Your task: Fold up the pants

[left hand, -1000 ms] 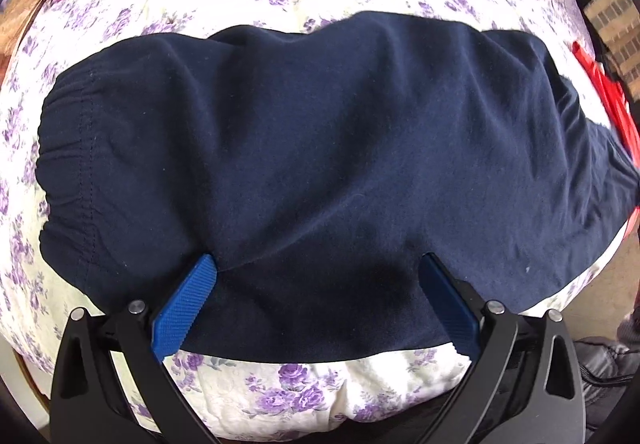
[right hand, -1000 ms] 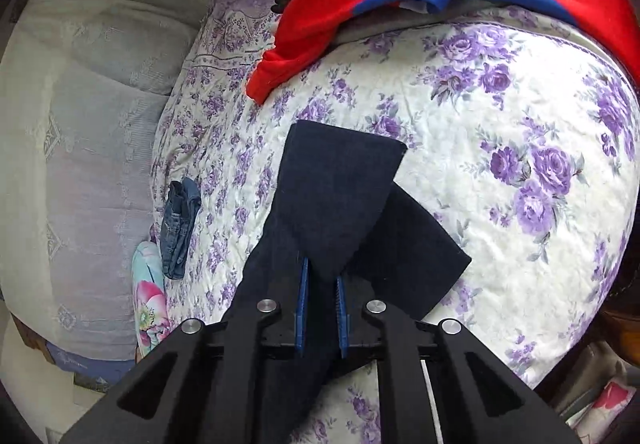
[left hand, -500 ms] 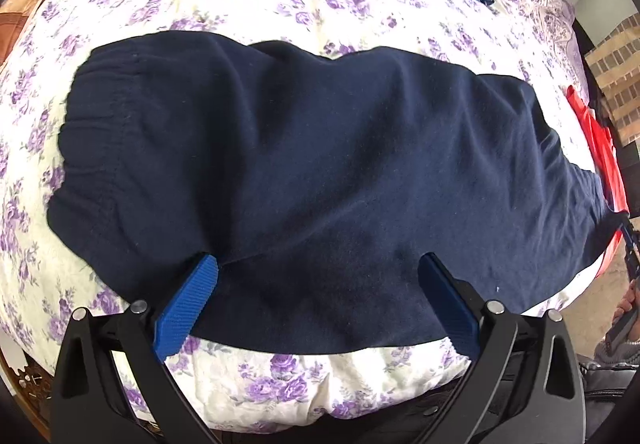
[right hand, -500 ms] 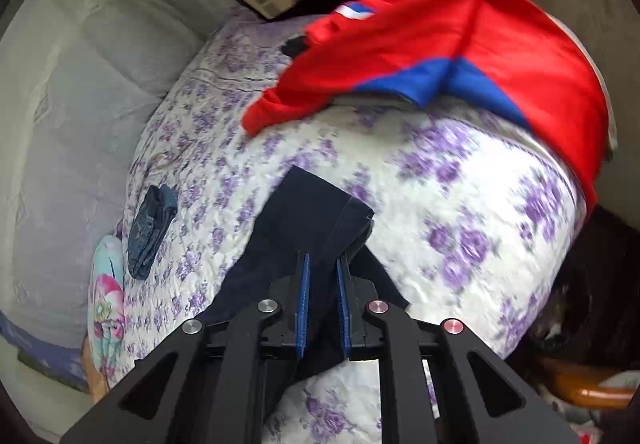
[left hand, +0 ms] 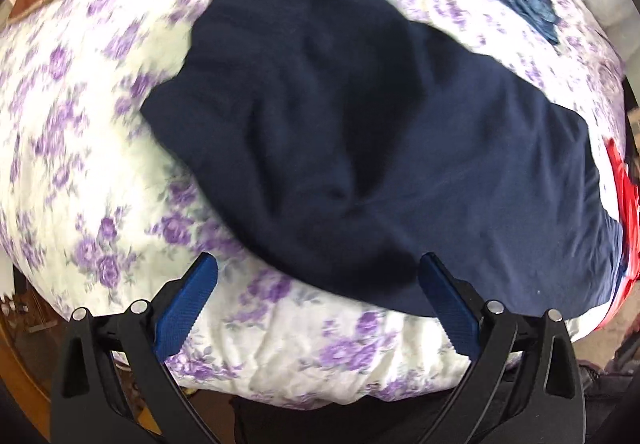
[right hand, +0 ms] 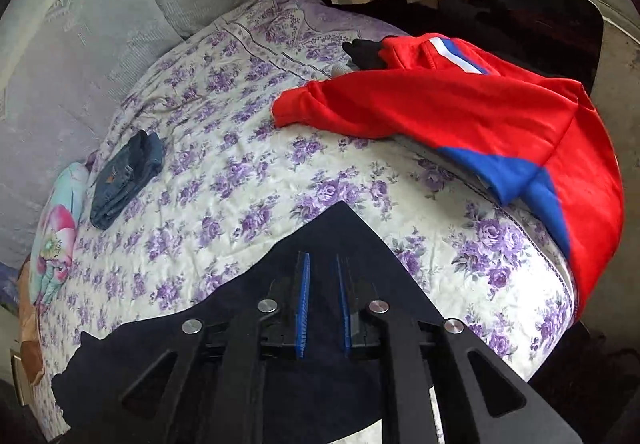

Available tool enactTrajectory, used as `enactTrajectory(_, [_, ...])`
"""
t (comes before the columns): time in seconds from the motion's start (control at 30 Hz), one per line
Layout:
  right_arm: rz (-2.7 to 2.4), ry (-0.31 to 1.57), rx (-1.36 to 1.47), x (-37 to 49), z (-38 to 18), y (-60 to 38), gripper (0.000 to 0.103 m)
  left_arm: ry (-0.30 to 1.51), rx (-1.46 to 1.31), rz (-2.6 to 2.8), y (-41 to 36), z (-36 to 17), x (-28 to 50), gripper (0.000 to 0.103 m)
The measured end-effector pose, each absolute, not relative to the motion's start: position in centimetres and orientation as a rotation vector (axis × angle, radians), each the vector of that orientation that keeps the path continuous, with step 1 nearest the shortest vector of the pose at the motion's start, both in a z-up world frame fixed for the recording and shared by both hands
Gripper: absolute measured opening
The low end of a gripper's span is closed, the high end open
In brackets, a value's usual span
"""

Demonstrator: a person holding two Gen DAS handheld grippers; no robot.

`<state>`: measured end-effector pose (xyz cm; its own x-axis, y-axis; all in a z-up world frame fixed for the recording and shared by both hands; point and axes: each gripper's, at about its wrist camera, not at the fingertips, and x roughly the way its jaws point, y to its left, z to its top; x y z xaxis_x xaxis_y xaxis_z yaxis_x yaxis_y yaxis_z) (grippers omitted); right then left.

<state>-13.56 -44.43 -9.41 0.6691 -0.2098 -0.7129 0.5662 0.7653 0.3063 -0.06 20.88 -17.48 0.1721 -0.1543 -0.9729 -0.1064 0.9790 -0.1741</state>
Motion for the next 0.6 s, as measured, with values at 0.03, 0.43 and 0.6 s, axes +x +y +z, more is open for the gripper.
enactTrajectory(0.03, [-0.428,0.722,0.531,-13.3,-9.3,-44.2,0.015,1.406,-0.253,-0.028,21.5,-17.7,-0.1,0.098])
enactTrajectory(0.43, [0.184,0.889,0.583,-4.0,-11.0,-37.9,0.064,1.23,-0.282,0.007,22.6,-12.5,0.2,0.098])
enactTrajectory(0.6, [0.72,1.031,0.345,6.1,-12.1,-27.3,0.066,1.246,-0.19,0.041,18.4,-13.9,2.3,0.098])
